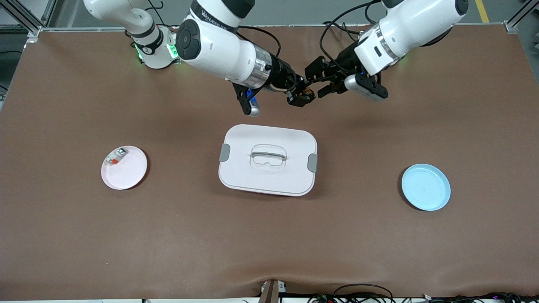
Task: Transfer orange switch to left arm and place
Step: 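Carry the switch over the box to the left gripper and grasp it, then open the right gripper and withdraw while the left gripper carries the switch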
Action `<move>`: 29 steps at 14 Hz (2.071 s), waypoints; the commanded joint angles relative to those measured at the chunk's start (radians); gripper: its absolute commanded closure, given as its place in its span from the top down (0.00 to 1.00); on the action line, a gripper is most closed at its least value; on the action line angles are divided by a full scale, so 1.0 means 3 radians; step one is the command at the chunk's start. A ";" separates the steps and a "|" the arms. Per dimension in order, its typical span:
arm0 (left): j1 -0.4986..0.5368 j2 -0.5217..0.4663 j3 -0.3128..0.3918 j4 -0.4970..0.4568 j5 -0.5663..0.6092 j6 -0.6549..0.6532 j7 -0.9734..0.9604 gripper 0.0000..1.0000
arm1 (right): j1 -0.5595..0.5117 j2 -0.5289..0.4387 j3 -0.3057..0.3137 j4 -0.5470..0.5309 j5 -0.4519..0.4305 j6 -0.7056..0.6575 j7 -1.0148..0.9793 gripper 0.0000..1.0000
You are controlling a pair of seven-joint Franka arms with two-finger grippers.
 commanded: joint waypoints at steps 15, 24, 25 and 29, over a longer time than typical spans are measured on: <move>0.0015 0.0126 -0.0053 -0.0071 -0.0368 0.0093 0.0243 0.00 | 0.0038 0.0059 -0.0040 0.0100 0.0046 -0.0010 0.0053 0.15; 0.0056 0.0126 -0.0048 0.0103 0.0199 0.0067 0.0223 0.00 | 0.0028 0.0059 -0.0040 0.0100 0.0041 -0.0016 0.0048 1.00; 0.0061 0.0126 -0.0043 0.0098 0.0311 0.0067 0.0217 0.00 | 0.0018 0.0054 -0.0040 0.0100 0.0041 -0.0016 0.0048 1.00; 0.0373 0.0131 -0.0022 0.0119 0.0812 0.0062 0.0238 0.00 | -0.0104 -0.0007 -0.0065 0.0095 0.0000 -0.0056 -0.0019 1.00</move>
